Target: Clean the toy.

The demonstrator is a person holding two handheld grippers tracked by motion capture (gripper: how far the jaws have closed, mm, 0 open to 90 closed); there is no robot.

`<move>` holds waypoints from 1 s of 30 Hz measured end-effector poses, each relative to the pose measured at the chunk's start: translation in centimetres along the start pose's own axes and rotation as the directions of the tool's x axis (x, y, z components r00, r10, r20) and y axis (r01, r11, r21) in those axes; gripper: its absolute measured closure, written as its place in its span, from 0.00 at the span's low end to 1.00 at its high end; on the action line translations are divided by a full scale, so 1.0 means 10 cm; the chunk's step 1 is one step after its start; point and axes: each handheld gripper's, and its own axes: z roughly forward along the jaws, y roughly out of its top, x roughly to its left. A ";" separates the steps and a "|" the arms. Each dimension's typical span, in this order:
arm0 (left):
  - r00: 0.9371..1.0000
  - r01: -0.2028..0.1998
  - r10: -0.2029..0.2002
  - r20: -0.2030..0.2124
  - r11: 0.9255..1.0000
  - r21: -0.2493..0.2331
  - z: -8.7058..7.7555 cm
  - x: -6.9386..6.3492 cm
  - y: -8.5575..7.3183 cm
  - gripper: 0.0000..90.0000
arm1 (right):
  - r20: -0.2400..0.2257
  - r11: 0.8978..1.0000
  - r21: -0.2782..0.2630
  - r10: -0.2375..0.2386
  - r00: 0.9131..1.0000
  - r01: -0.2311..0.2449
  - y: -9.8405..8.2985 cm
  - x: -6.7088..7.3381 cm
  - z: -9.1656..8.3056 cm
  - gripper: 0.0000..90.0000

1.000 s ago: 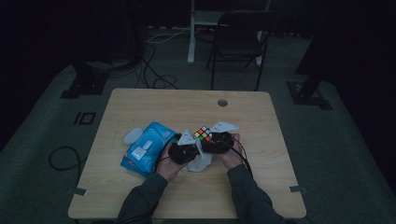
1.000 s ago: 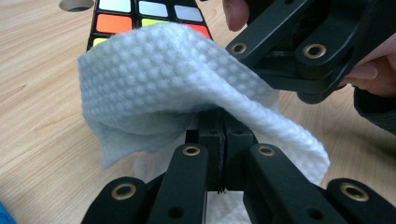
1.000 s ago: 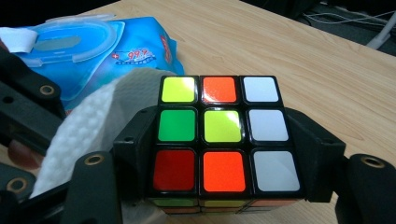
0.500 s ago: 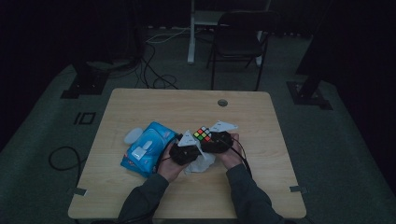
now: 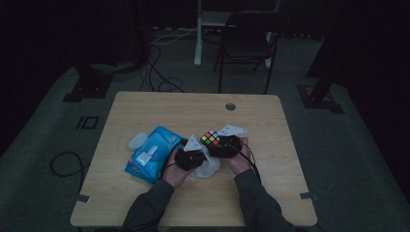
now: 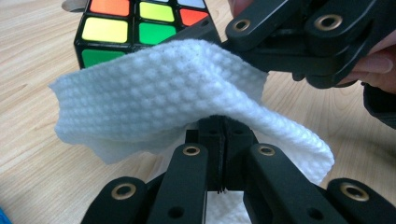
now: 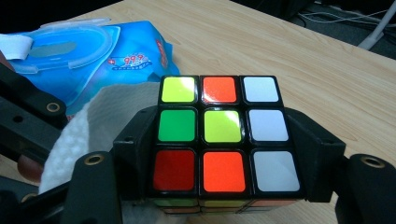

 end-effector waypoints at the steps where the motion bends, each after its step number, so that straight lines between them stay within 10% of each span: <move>1: 1.000 0.001 -0.001 -0.003 1.000 0.002 0.00 0.00 0.00 0.99 | 0.000 1.000 -0.001 0.000 1.000 0.000 0.00 0.00 0.00 0.38; 30: 0.999 0.026 -0.026 0.031 1.000 -0.015 0.18 -0.07 0.00 0.98 | -0.016 0.999 -0.005 0.046 0.999 -0.046 0.00 0.03 0.04 0.38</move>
